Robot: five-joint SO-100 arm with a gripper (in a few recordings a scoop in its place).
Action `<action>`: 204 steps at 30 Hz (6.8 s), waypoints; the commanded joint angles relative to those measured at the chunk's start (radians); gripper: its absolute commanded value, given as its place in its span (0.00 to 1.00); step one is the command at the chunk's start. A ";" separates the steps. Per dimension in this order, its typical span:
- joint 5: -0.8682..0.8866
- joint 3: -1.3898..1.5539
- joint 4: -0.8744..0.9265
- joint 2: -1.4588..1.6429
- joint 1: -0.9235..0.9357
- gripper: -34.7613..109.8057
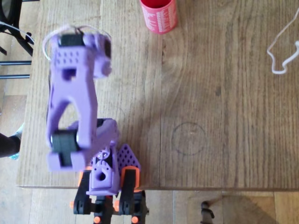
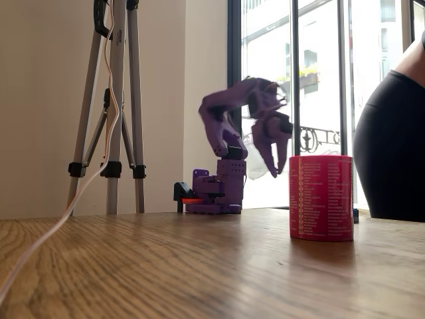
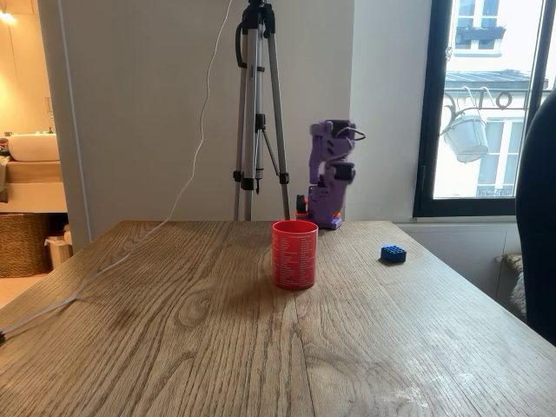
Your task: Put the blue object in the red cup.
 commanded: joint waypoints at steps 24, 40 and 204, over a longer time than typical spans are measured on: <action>0.517 -0.686 -0.146 -0.670 -0.402 0.25; 0.397 -0.689 -0.049 -0.739 -0.402 0.55; 0.064 0.451 -0.235 1.114 0.011 0.24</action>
